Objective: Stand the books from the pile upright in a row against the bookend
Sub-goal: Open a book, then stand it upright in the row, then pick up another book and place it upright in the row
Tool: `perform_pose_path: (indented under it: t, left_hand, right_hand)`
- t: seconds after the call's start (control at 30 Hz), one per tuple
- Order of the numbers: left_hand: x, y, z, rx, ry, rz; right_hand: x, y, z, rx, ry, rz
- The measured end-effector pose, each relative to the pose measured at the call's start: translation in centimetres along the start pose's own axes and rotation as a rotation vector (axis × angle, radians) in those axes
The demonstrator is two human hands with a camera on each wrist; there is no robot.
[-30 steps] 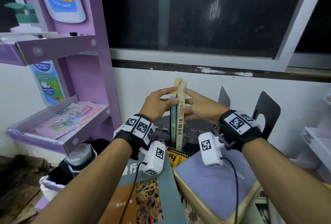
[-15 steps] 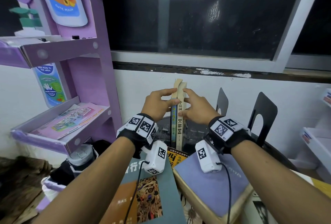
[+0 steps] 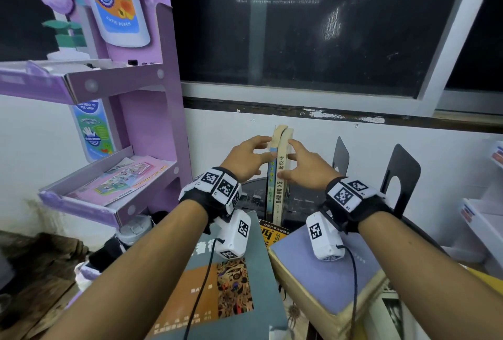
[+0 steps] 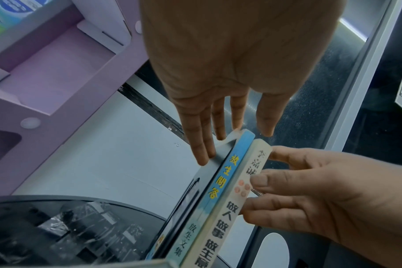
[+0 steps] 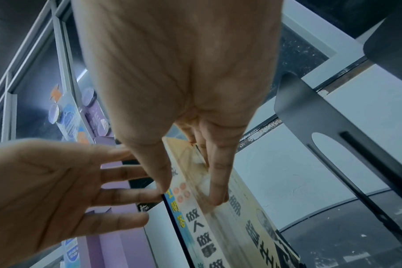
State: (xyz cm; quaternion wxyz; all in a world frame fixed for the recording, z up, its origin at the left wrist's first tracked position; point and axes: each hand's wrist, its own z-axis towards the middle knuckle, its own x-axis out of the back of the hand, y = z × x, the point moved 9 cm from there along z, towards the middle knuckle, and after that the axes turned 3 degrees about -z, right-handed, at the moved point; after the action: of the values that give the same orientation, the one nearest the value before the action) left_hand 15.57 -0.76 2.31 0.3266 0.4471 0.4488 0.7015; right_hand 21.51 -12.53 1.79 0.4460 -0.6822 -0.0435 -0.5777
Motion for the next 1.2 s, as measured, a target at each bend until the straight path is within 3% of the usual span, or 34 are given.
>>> perform_pose_path:
  t: [0.13, 0.37, 0.73, 0.93, 1.2]
  left_hand:
    - [0.7, -0.1, -1.4, 0.043, -0.005, 0.067]
    - [3.1, -1.0, -5.0, 0.126, -0.018, 0.156]
    - [7.2, -5.1, -12.1, 0.291, -0.033, 0.267]
    - [8.2, -8.2, -15.8, 0.465, -0.136, 0.373]
    - [8.4, -10.0, -17.8, 0.584, -0.145, 0.347]
  right_hand:
    - [0.3, -0.1, -1.0, -0.01, -0.032, -0.001]
    - [-1.3, -0.5, -3.7, -0.051, -0.219, -0.122]
    - [-5.4, -5.0, -9.0, 0.047, -0.362, -0.34]
    - [-8.1, -6.3, -9.8, 0.037, -0.417, -0.467]
    - [-9.4, -5.5, -8.9, -0.015, -0.445, -0.509]
